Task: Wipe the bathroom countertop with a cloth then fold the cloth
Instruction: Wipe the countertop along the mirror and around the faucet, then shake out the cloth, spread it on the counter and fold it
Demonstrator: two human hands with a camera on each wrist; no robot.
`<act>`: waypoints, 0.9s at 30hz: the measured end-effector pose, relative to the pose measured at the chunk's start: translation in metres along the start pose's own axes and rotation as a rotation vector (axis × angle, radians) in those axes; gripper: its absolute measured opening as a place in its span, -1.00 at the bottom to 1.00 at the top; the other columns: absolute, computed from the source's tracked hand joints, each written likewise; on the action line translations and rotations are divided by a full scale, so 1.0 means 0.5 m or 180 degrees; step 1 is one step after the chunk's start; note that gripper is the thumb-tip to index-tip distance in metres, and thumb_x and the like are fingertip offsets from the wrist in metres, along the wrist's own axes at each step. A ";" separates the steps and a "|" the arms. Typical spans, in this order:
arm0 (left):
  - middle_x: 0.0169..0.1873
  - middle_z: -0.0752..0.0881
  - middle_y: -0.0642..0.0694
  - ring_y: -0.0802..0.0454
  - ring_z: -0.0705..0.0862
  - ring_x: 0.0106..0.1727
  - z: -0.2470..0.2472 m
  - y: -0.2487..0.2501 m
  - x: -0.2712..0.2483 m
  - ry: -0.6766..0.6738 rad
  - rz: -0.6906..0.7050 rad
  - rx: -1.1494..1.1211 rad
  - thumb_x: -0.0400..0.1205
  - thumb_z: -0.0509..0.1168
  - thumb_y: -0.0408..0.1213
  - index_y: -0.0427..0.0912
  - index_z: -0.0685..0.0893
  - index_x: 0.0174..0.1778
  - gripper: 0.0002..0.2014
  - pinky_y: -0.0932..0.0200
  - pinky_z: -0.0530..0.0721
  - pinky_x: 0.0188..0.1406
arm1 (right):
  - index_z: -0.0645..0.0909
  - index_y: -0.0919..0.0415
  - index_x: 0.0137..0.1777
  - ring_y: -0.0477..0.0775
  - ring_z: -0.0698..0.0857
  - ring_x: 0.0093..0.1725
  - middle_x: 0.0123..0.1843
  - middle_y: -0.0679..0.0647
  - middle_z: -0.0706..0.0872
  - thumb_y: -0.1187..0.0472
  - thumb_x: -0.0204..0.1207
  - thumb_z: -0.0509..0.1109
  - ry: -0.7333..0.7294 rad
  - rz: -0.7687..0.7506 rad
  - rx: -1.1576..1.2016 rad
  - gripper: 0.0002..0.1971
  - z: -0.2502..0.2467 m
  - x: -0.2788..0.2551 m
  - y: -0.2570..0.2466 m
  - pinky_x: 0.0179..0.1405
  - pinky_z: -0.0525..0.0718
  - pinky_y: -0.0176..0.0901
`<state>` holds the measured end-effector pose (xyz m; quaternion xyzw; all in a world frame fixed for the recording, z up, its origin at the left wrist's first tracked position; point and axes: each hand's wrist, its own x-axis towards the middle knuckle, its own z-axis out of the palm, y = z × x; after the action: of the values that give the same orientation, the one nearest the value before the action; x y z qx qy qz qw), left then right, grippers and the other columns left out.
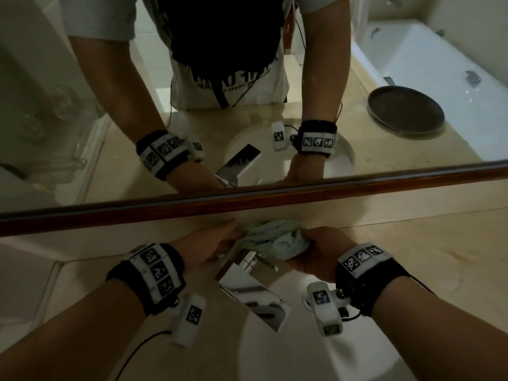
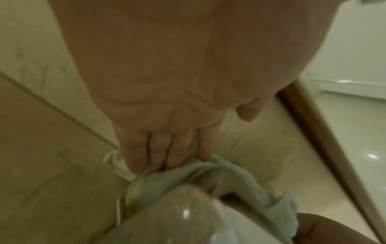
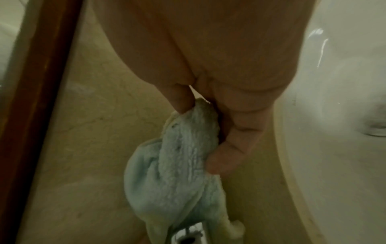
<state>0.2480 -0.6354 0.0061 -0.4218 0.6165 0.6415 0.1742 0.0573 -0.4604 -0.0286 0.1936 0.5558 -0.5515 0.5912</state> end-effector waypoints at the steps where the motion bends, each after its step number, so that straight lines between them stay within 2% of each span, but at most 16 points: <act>1: 0.26 0.68 0.11 0.14 0.62 0.30 0.007 0.001 0.008 -0.0077 -0.0043 -0.0053 0.73 -0.04 0.28 0.11 0.63 0.43 -0.46 0.16 0.49 0.31 | 0.55 0.40 0.31 0.44 0.70 0.23 0.26 0.43 0.71 0.17 0.75 0.11 0.0000 0.0003 0.0067 -0.66 -0.006 0.005 0.000 0.11 0.70 0.29; 3: 0.39 0.64 0.11 0.15 0.61 0.37 0.022 -0.008 0.031 -0.0261 -0.0079 -0.0094 0.74 -0.05 0.28 0.13 0.59 0.47 -0.46 0.11 0.49 0.46 | 0.56 0.42 0.28 0.46 0.68 0.28 0.25 0.45 0.71 0.21 0.75 0.12 0.0058 -0.0036 0.0138 -0.69 -0.025 0.013 -0.005 0.32 0.62 0.36; 4: 0.47 0.60 0.09 0.11 0.59 0.44 0.031 -0.011 0.039 -0.0343 -0.0074 -0.0093 0.75 -0.06 0.27 0.13 0.58 0.48 -0.46 0.03 0.43 0.57 | 0.56 0.43 0.28 0.46 0.68 0.28 0.25 0.45 0.71 0.25 0.74 0.14 0.0089 -0.0083 0.0086 -0.70 -0.037 0.016 -0.007 0.33 0.61 0.38; 6: 0.53 0.53 0.08 0.07 0.51 0.52 0.044 -0.014 0.051 -0.0404 -0.0043 -0.0046 0.76 -0.09 0.24 0.13 0.56 0.51 -0.47 -0.06 0.32 0.67 | 0.54 0.46 0.33 0.46 0.68 0.27 0.27 0.44 0.69 0.33 0.70 0.20 0.0219 -0.0218 -0.0077 -0.71 -0.066 0.020 -0.016 0.27 0.66 0.38; 8: 0.54 0.53 0.07 0.06 0.51 0.53 0.047 -0.011 0.055 -0.0458 -0.0032 -0.0152 0.77 -0.08 0.23 0.10 0.55 0.55 -0.45 -0.07 0.32 0.67 | 0.55 0.49 0.27 0.50 0.69 0.22 0.23 0.47 0.70 0.32 0.70 0.18 0.0374 -0.0285 0.0077 -0.73 -0.096 0.025 -0.027 0.04 0.76 0.38; 10: 0.57 0.51 0.06 0.09 0.51 0.51 0.042 -0.007 0.057 -0.0456 -0.0012 -0.0207 0.78 -0.07 0.21 0.07 0.52 0.56 -0.46 0.00 0.34 0.64 | 0.53 0.51 0.19 0.52 0.70 0.11 0.13 0.48 0.70 0.26 0.75 0.12 0.0439 -0.0304 0.0369 -0.71 -0.119 0.024 -0.037 -0.28 0.80 0.39; 12: 0.57 0.49 0.04 0.17 0.55 0.38 0.038 0.003 0.056 -0.0291 -0.0021 -0.0115 0.80 -0.11 0.17 0.04 0.47 0.59 -0.46 0.21 0.46 0.41 | 0.50 0.48 0.25 0.49 0.69 0.07 0.12 0.43 0.68 0.25 0.77 0.11 0.0540 -0.0402 0.0466 -0.71 -0.140 0.021 -0.049 -0.43 0.78 0.40; 13: 0.57 0.49 0.03 0.20 0.56 0.31 0.036 0.006 0.056 -0.0207 -0.0040 -0.0071 0.80 -0.12 0.17 0.01 0.46 0.61 -0.44 0.27 0.48 0.28 | 0.48 0.47 0.32 0.47 0.69 0.08 0.16 0.41 0.66 0.26 0.76 0.11 0.0619 -0.0477 0.0458 -0.70 -0.151 0.022 -0.052 -0.43 0.78 0.36; 14: 0.57 0.49 0.03 0.21 0.56 0.30 0.035 0.008 0.055 -0.0166 -0.0068 -0.0072 0.79 -0.11 0.19 0.00 0.45 0.62 -0.42 0.28 0.48 0.25 | 0.47 0.47 0.38 0.45 0.70 0.09 0.20 0.41 0.65 0.26 0.76 0.12 0.0640 -0.0538 0.0481 -0.68 -0.162 0.024 -0.056 -0.41 0.78 0.35; 16: 0.55 0.51 0.04 0.17 0.54 0.39 0.032 0.009 0.050 -0.0119 -0.0097 -0.0192 0.76 -0.07 0.25 0.01 0.50 0.59 -0.40 0.21 0.41 0.38 | 0.45 0.49 0.42 0.49 0.70 0.12 0.29 0.42 0.65 0.23 0.77 0.12 0.0683 -0.0549 0.0604 -0.64 -0.184 0.025 -0.062 -0.36 0.73 0.48; 18: 0.47 0.59 0.03 0.15 0.59 0.35 0.033 0.007 0.042 0.0028 -0.0081 -0.0372 0.74 0.00 0.25 -0.01 0.57 0.53 -0.42 0.20 0.46 0.35 | 0.44 0.47 0.47 0.52 0.68 0.17 0.35 0.44 0.63 0.23 0.77 0.12 0.0824 -0.0618 0.0704 -0.62 -0.196 0.019 -0.068 -0.40 0.73 0.51; 21: 0.37 0.67 0.04 0.14 0.63 0.31 0.044 0.013 0.015 0.0302 -0.0044 -0.0457 0.72 0.07 0.25 0.01 0.66 0.40 -0.48 0.17 0.50 0.30 | 0.39 0.40 0.52 0.29 0.70 -0.03 0.46 0.37 0.56 0.32 0.73 0.13 0.0995 -0.0912 0.0591 -0.61 -0.213 0.007 -0.076 -0.43 0.81 0.13; 22: 0.34 0.69 0.04 0.13 0.63 0.32 0.050 0.014 0.004 0.0424 -0.0003 -0.0443 0.72 0.08 0.25 0.02 0.69 0.35 -0.50 0.15 0.49 0.32 | 0.38 0.37 0.54 0.24 0.69 -0.03 0.50 0.36 0.52 0.33 0.71 0.15 0.1076 -0.1039 0.0559 -0.59 -0.220 0.002 -0.080 -0.41 0.80 0.07; 24: 0.28 0.72 0.05 0.13 0.64 0.30 0.060 0.018 -0.021 0.0628 0.0072 -0.0418 0.72 0.09 0.25 0.02 0.71 0.31 -0.50 0.12 0.45 0.36 | 0.47 0.32 0.48 0.29 0.69 0.06 0.43 0.37 0.59 0.33 0.68 0.18 0.1137 -0.1114 0.0725 -0.62 -0.237 -0.022 -0.091 -0.33 0.77 0.15; 26: 0.25 0.75 0.00 0.06 0.65 0.32 0.067 0.022 -0.043 0.0764 0.0091 -0.0485 0.71 0.11 0.26 0.03 0.77 0.23 -0.51 0.05 0.45 0.46 | 0.61 0.31 0.27 0.38 0.71 0.04 0.22 0.39 0.70 0.33 0.67 0.21 0.1298 -0.1126 0.0913 -0.76 -0.259 -0.043 -0.111 -0.30 0.75 0.27; 27: 0.25 0.76 -0.06 0.00 0.65 0.34 0.072 0.026 -0.055 0.0854 0.0115 -0.0537 0.72 0.12 0.23 0.02 0.79 0.17 -0.53 -0.02 0.46 0.52 | 0.61 0.30 0.25 0.37 0.71 0.01 0.21 0.38 0.70 0.32 0.67 0.21 0.1310 -0.1184 0.0954 -0.76 -0.268 -0.058 -0.119 -0.29 0.74 0.28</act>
<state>0.2425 -0.5957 0.0312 -0.5058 0.5856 0.6320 0.0426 -0.0470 -0.3538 -0.0215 0.2812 0.6021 -0.6752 0.3201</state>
